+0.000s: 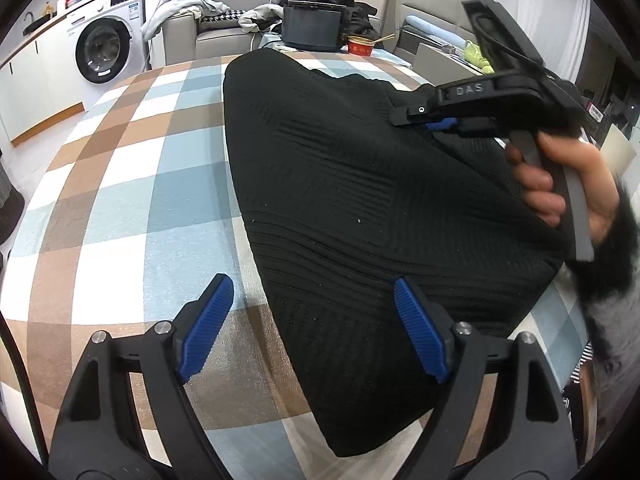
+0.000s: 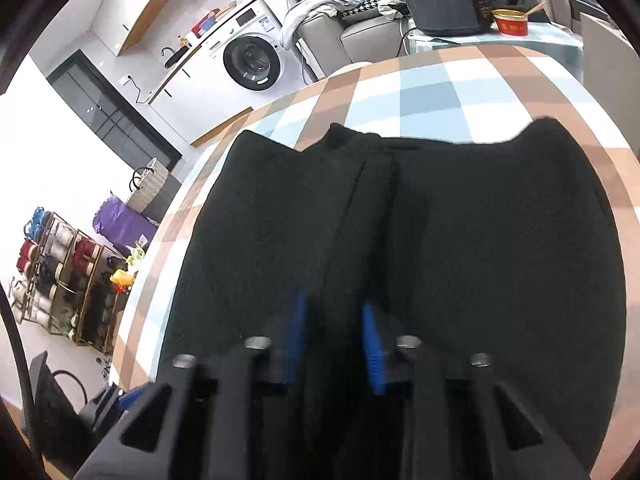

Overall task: Fold small clothes
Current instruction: 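Fold the held side over the folded sweater with the right gripper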

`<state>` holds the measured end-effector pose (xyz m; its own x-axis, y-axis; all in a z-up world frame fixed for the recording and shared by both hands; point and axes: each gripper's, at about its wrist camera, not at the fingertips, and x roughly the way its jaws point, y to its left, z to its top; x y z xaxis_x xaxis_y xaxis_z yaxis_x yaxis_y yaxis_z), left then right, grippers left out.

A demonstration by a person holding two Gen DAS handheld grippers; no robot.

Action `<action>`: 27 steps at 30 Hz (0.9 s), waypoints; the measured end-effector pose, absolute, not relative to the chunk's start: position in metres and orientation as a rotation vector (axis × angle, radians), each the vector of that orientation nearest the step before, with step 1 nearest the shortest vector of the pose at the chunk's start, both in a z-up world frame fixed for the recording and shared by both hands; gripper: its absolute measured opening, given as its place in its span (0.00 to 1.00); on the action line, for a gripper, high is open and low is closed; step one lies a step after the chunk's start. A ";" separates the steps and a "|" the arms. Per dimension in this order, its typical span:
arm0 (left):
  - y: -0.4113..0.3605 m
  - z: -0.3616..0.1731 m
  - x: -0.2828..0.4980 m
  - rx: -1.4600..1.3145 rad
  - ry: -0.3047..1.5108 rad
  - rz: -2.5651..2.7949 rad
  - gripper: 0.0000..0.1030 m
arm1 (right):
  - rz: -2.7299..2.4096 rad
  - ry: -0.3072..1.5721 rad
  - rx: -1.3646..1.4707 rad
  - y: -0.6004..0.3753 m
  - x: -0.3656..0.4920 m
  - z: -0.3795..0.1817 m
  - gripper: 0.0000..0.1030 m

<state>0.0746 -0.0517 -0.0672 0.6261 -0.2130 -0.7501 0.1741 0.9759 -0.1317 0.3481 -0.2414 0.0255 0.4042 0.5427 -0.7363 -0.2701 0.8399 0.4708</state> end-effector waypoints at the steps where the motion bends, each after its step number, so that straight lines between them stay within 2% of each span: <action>1: -0.050 -0.068 0.074 -0.055 0.869 -0.225 0.80 | 0.523 1.029 0.288 -0.240 0.353 0.028 0.06; 5: -0.043 -0.072 0.077 -0.098 0.886 -0.240 0.81 | 0.546 0.908 0.176 -0.227 0.349 0.057 0.06; 8: -0.043 -0.072 0.077 -0.094 0.889 -0.241 0.83 | 0.465 0.959 0.104 -0.222 0.368 0.044 0.10; 9: -0.044 -0.072 0.077 -0.090 0.888 -0.241 0.83 | 0.446 0.994 0.093 -0.221 0.372 0.037 0.17; 11: -0.043 -0.072 0.077 -0.091 0.889 -0.241 0.83 | 0.457 1.028 0.148 -0.229 0.374 0.029 0.24; 13: -0.042 -0.073 0.078 -0.096 0.891 -0.238 0.83 | 0.476 1.022 0.198 -0.241 0.365 0.033 0.44; 14: -0.042 -0.073 0.079 -0.097 0.891 -0.238 0.84 | 0.480 1.023 0.215 -0.247 0.358 0.034 0.47; 21: -0.042 -0.072 0.080 -0.090 0.890 -0.234 0.84 | 0.558 1.038 0.338 -0.271 0.322 0.022 0.48; 27: -0.044 -0.072 0.079 -0.075 0.884 -0.227 0.84 | 0.651 1.029 0.381 -0.255 0.339 0.017 0.47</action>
